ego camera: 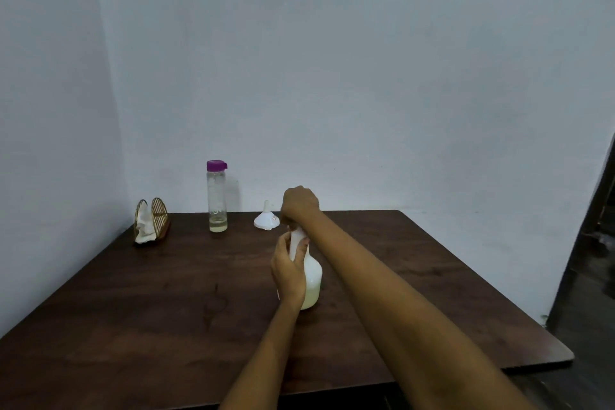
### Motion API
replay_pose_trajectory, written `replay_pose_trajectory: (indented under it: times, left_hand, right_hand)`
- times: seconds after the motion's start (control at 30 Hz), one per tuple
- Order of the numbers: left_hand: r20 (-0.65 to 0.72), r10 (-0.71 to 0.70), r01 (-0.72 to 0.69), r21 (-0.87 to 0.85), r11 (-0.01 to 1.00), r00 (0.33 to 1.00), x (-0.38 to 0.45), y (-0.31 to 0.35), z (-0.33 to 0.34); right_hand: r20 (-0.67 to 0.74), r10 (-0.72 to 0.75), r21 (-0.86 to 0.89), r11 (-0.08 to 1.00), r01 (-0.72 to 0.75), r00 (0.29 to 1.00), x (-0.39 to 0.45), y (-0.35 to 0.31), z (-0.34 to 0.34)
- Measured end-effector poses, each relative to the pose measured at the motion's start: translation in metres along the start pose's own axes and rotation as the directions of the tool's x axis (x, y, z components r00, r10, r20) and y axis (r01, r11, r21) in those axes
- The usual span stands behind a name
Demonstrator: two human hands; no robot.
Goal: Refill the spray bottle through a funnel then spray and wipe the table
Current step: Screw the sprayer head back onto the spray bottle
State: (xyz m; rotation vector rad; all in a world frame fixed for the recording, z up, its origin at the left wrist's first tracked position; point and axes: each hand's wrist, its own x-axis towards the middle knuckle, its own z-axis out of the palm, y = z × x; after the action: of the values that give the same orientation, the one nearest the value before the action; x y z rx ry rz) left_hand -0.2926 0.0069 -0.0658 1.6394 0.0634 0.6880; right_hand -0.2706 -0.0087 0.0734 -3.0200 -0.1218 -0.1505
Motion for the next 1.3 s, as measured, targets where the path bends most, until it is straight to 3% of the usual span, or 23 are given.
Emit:
replay_pose_trajectory:
  times: [0.1, 0.17, 0.27, 0.47, 0.53, 0.63, 0.83, 0.93, 1.03, 1.17, 1.3]
  left_hand:
    - [0.043, -0.081, 0.075, 0.126, 0.989, 0.996, 0.004, -0.001, -0.001]
    - [0.062, -0.098, 0.085, 0.180, 0.980, 0.993, 0.005, -0.002, -0.001]
    - [0.080, -0.052, 0.047, 0.062, 0.997, 0.995, 0.004, 0.001, -0.003]
    - [0.149, -0.037, 0.050, -0.085, 0.995, 0.988, 0.004, 0.006, -0.008]
    - [0.149, -0.027, 0.040, -0.087, 0.995, 0.988, 0.004, 0.006, -0.009]
    - [0.164, -0.014, 0.030, -0.092, 0.995, 0.986, 0.003, 0.007, -0.010]
    - [0.163, -0.020, 0.033, -0.079, 0.996, 0.986, 0.006, 0.005, -0.011]
    - [0.158, -0.021, 0.032, -0.064, 0.997, 0.987, 0.007, 0.001, -0.010]
    - [0.152, -0.012, 0.024, -0.074, 0.997, 0.988, 0.008, -0.001, -0.010]
    - [0.153, -0.027, 0.039, -0.074, 0.997, 0.988, 0.007, -0.002, -0.010]
    - [0.156, -0.022, 0.032, -0.063, 0.998, 0.987, 0.009, -0.002, -0.010]
  right_hand:
    - [-0.062, 0.075, 0.006, 0.997, -0.075, 0.995, -0.003, -0.010, 0.015]
    - [-0.105, 0.046, -0.037, 0.998, -0.051, 0.993, -0.008, -0.010, 0.020]
    - [-0.089, -0.024, -0.081, 0.997, 0.017, 0.996, -0.014, 0.000, 0.012]
    - [0.209, -0.046, 0.123, 0.992, 0.020, 0.977, -0.017, 0.027, 0.000]
    - [0.100, -0.047, 0.172, 0.985, 0.029, 0.994, -0.017, 0.034, -0.001]
    - [-0.173, -0.003, 0.236, 0.971, 0.044, 0.985, -0.018, 0.045, -0.002]
    - [0.051, -0.134, 0.554, 0.828, 0.084, 0.990, -0.026, 0.056, 0.019]
    - [-0.055, -0.144, 0.680, 0.720, 0.142, 0.988, -0.024, 0.060, 0.038]
    - [-0.147, -0.038, 0.784, 0.604, 0.140, 0.988, -0.023, 0.061, 0.052]
    - [-0.265, 0.107, 0.726, 0.676, 0.125, 0.958, -0.023, 0.054, 0.070]
    - [-0.162, 0.042, 0.845, 0.521, 0.117, 0.986, -0.023, 0.060, 0.066]
